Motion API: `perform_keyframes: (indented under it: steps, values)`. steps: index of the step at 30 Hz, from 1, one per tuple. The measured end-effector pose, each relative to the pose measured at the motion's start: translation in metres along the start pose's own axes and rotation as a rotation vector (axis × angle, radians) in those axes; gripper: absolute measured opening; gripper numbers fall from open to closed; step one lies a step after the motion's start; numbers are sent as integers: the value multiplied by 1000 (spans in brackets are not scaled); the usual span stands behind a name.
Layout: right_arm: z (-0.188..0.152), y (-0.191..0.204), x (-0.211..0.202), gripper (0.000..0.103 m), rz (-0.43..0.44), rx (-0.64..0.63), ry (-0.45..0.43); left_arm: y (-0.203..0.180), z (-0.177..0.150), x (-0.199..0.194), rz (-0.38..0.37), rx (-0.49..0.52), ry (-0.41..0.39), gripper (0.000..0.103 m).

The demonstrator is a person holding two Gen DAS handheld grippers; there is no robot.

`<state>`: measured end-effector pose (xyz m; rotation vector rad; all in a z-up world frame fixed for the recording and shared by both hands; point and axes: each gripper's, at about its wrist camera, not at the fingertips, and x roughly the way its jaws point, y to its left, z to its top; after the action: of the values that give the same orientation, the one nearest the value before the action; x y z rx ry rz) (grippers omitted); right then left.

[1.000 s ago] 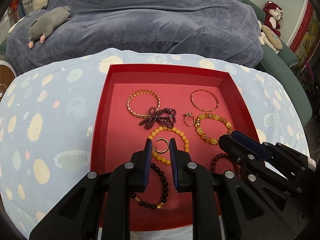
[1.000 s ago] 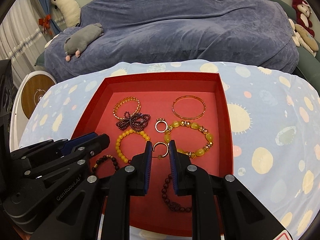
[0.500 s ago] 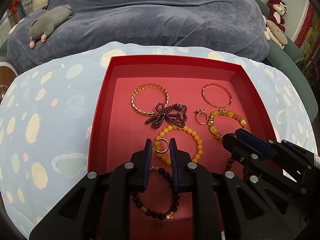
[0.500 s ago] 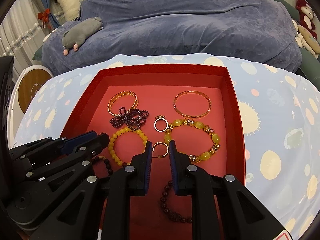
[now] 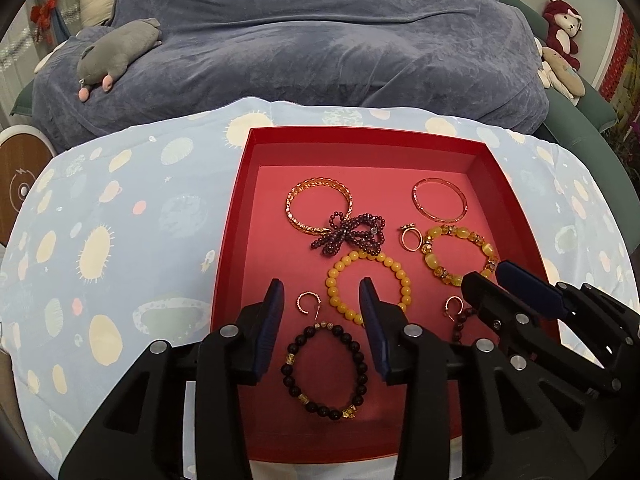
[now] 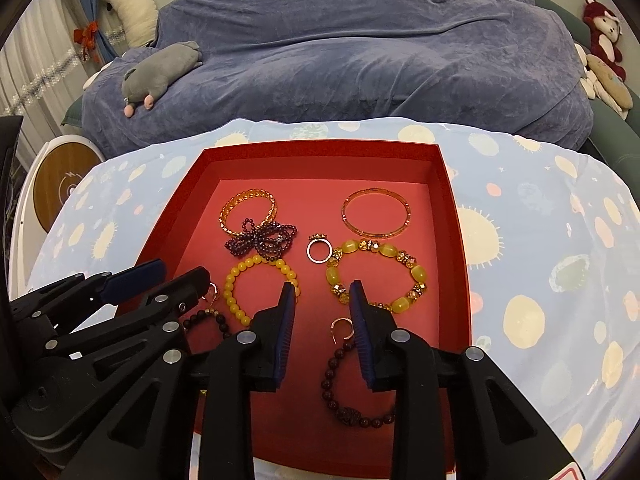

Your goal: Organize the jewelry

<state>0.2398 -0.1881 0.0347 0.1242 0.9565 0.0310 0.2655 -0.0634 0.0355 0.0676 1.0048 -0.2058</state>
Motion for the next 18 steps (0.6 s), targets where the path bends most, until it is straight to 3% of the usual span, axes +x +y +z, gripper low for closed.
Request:
perform_keyframes:
  steps: [9,18]
  values:
    - [-10,0,-35,42,-20,15,-29,-2,-11,-36,31,1,-41,45]
    - [-39,-8,-74,53,-38,62,-45,-6,-37,-73,50,3,-68,63]
